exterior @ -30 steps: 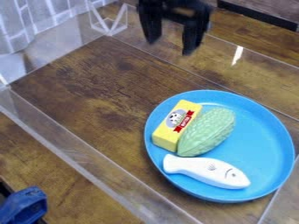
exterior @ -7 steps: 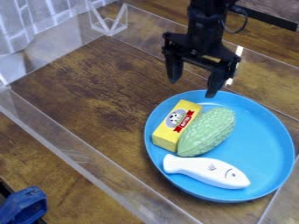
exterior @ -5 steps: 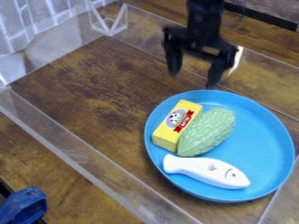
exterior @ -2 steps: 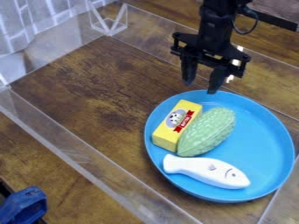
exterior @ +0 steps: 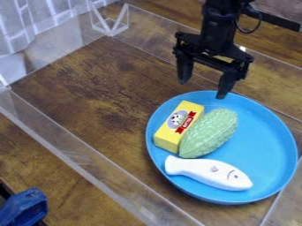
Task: Put the green object in the blue tray
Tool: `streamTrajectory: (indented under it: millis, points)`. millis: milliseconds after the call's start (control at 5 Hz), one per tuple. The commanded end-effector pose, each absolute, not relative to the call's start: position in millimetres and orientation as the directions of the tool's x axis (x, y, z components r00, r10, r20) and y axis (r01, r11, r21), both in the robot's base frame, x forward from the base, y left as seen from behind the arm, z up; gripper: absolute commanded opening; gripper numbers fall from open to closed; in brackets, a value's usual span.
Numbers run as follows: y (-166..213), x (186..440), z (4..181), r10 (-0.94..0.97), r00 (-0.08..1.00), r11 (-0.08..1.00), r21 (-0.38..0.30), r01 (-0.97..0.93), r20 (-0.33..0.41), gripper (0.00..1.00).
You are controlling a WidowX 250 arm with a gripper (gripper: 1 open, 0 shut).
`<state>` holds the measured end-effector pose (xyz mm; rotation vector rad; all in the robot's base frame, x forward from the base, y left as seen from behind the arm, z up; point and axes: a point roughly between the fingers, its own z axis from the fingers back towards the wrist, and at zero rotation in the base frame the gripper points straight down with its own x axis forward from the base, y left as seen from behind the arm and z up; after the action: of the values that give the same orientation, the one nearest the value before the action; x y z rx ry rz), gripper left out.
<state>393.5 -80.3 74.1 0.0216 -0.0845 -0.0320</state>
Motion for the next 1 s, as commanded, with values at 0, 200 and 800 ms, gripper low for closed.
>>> streamTrajectory:
  millis: [0,200,800]
  points:
    - [-83,399,100.7,-0.030,0.987,1.000,0.004,0.030,0.157,1.00]
    - [-78,397,100.4,-0.025,0.989,1.000,0.006,0.025,0.142,1.00]
    - [-40,387,112.2,0.005,0.990,1.000,-0.024,-0.001,0.144,1.00]
